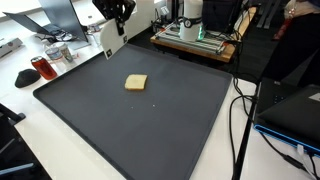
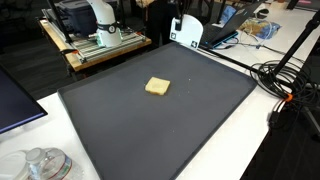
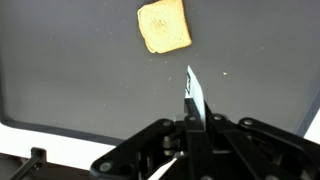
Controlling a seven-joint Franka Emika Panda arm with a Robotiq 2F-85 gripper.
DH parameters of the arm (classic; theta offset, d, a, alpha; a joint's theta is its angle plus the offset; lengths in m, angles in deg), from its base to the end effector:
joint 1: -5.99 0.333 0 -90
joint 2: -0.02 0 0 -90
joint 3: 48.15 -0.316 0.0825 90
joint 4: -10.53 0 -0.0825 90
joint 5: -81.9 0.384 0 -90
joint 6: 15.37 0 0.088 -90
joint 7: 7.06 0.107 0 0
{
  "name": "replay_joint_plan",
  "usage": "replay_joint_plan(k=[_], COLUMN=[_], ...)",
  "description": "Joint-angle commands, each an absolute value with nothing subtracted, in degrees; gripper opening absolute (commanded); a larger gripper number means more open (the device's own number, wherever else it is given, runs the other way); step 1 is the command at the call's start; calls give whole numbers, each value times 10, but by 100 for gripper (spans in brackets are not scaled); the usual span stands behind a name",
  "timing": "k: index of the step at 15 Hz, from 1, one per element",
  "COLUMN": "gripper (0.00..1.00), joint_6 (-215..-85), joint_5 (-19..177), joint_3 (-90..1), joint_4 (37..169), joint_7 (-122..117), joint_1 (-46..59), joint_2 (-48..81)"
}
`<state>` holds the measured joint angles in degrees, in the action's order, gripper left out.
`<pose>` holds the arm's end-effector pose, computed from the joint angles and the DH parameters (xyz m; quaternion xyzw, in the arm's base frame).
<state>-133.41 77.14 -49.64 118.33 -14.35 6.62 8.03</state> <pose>0.5993 0.0172 0.4382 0.9941 0.1005 0.0179 0.0361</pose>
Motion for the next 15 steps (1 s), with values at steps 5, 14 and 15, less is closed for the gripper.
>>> replay_joint_plan(k=[5, 14, 15], gripper=[1, 4, 4], joint_6=[-1363, -1335, -1328], joint_5=[799, 875, 875], joint_3=[-478, -496, -497], joint_4=[1200, 1223, 1221], joint_7=[-169, -234, -235], joint_1=[38, 39, 39], joint_2=[132, 149, 149])
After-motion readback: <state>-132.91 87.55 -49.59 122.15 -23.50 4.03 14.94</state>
